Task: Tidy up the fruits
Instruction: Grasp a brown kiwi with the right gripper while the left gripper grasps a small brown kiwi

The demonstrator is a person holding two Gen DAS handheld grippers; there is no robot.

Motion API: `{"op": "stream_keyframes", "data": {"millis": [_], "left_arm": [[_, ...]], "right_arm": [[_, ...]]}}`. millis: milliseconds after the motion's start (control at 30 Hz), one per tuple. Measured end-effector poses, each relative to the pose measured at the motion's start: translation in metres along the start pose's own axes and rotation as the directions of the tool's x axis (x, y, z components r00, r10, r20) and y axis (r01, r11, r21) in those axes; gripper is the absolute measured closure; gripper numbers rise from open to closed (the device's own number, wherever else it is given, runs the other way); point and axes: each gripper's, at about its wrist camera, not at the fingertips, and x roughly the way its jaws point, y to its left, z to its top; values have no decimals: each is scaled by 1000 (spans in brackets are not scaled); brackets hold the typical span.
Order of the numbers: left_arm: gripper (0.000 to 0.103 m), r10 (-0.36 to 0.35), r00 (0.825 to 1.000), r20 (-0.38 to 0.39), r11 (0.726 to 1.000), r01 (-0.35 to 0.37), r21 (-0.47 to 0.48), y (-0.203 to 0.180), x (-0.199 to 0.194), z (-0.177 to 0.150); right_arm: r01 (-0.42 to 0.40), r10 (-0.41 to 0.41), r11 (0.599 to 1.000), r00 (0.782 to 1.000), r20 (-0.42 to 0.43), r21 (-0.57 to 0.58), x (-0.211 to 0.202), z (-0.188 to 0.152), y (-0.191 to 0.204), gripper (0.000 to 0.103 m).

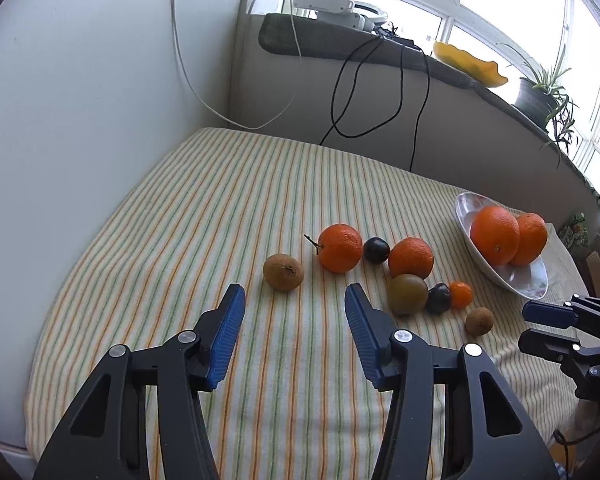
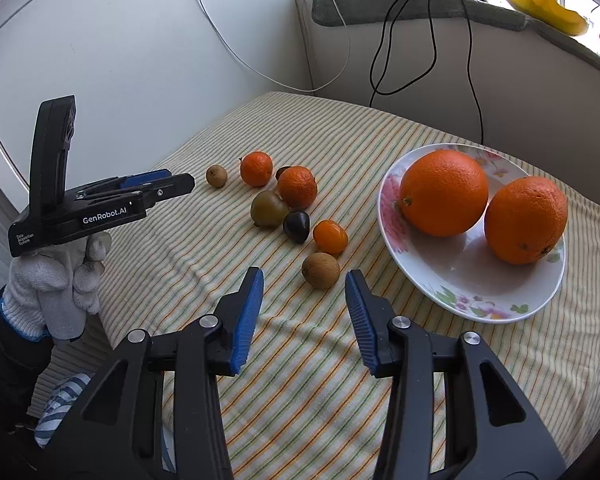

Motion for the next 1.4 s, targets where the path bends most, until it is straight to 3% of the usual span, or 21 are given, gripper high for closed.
{"op": "stream_keyframes", "data": {"millis": [167,767,1100,1400], "left_arm": [[58,-5,999,-38,1000,4,-11,3,21,4],[59,7,997,-80,1000,-8,-19,7,47,13],[76,8,996,-89,1000,-10,-15,6,53,15],[76,0,996,-87,1000,-3,-27,7,54,15]], "right_arm": [[6,-6,1000,1000,-26,7,14,1,1,62],[33,-31,999,997,-70,23,45,9,-4,63],[58,-56,998,994,-95,23,53,8,-7,71],[74,-70,997,992,-102,27,53,6,-6,76]]}}
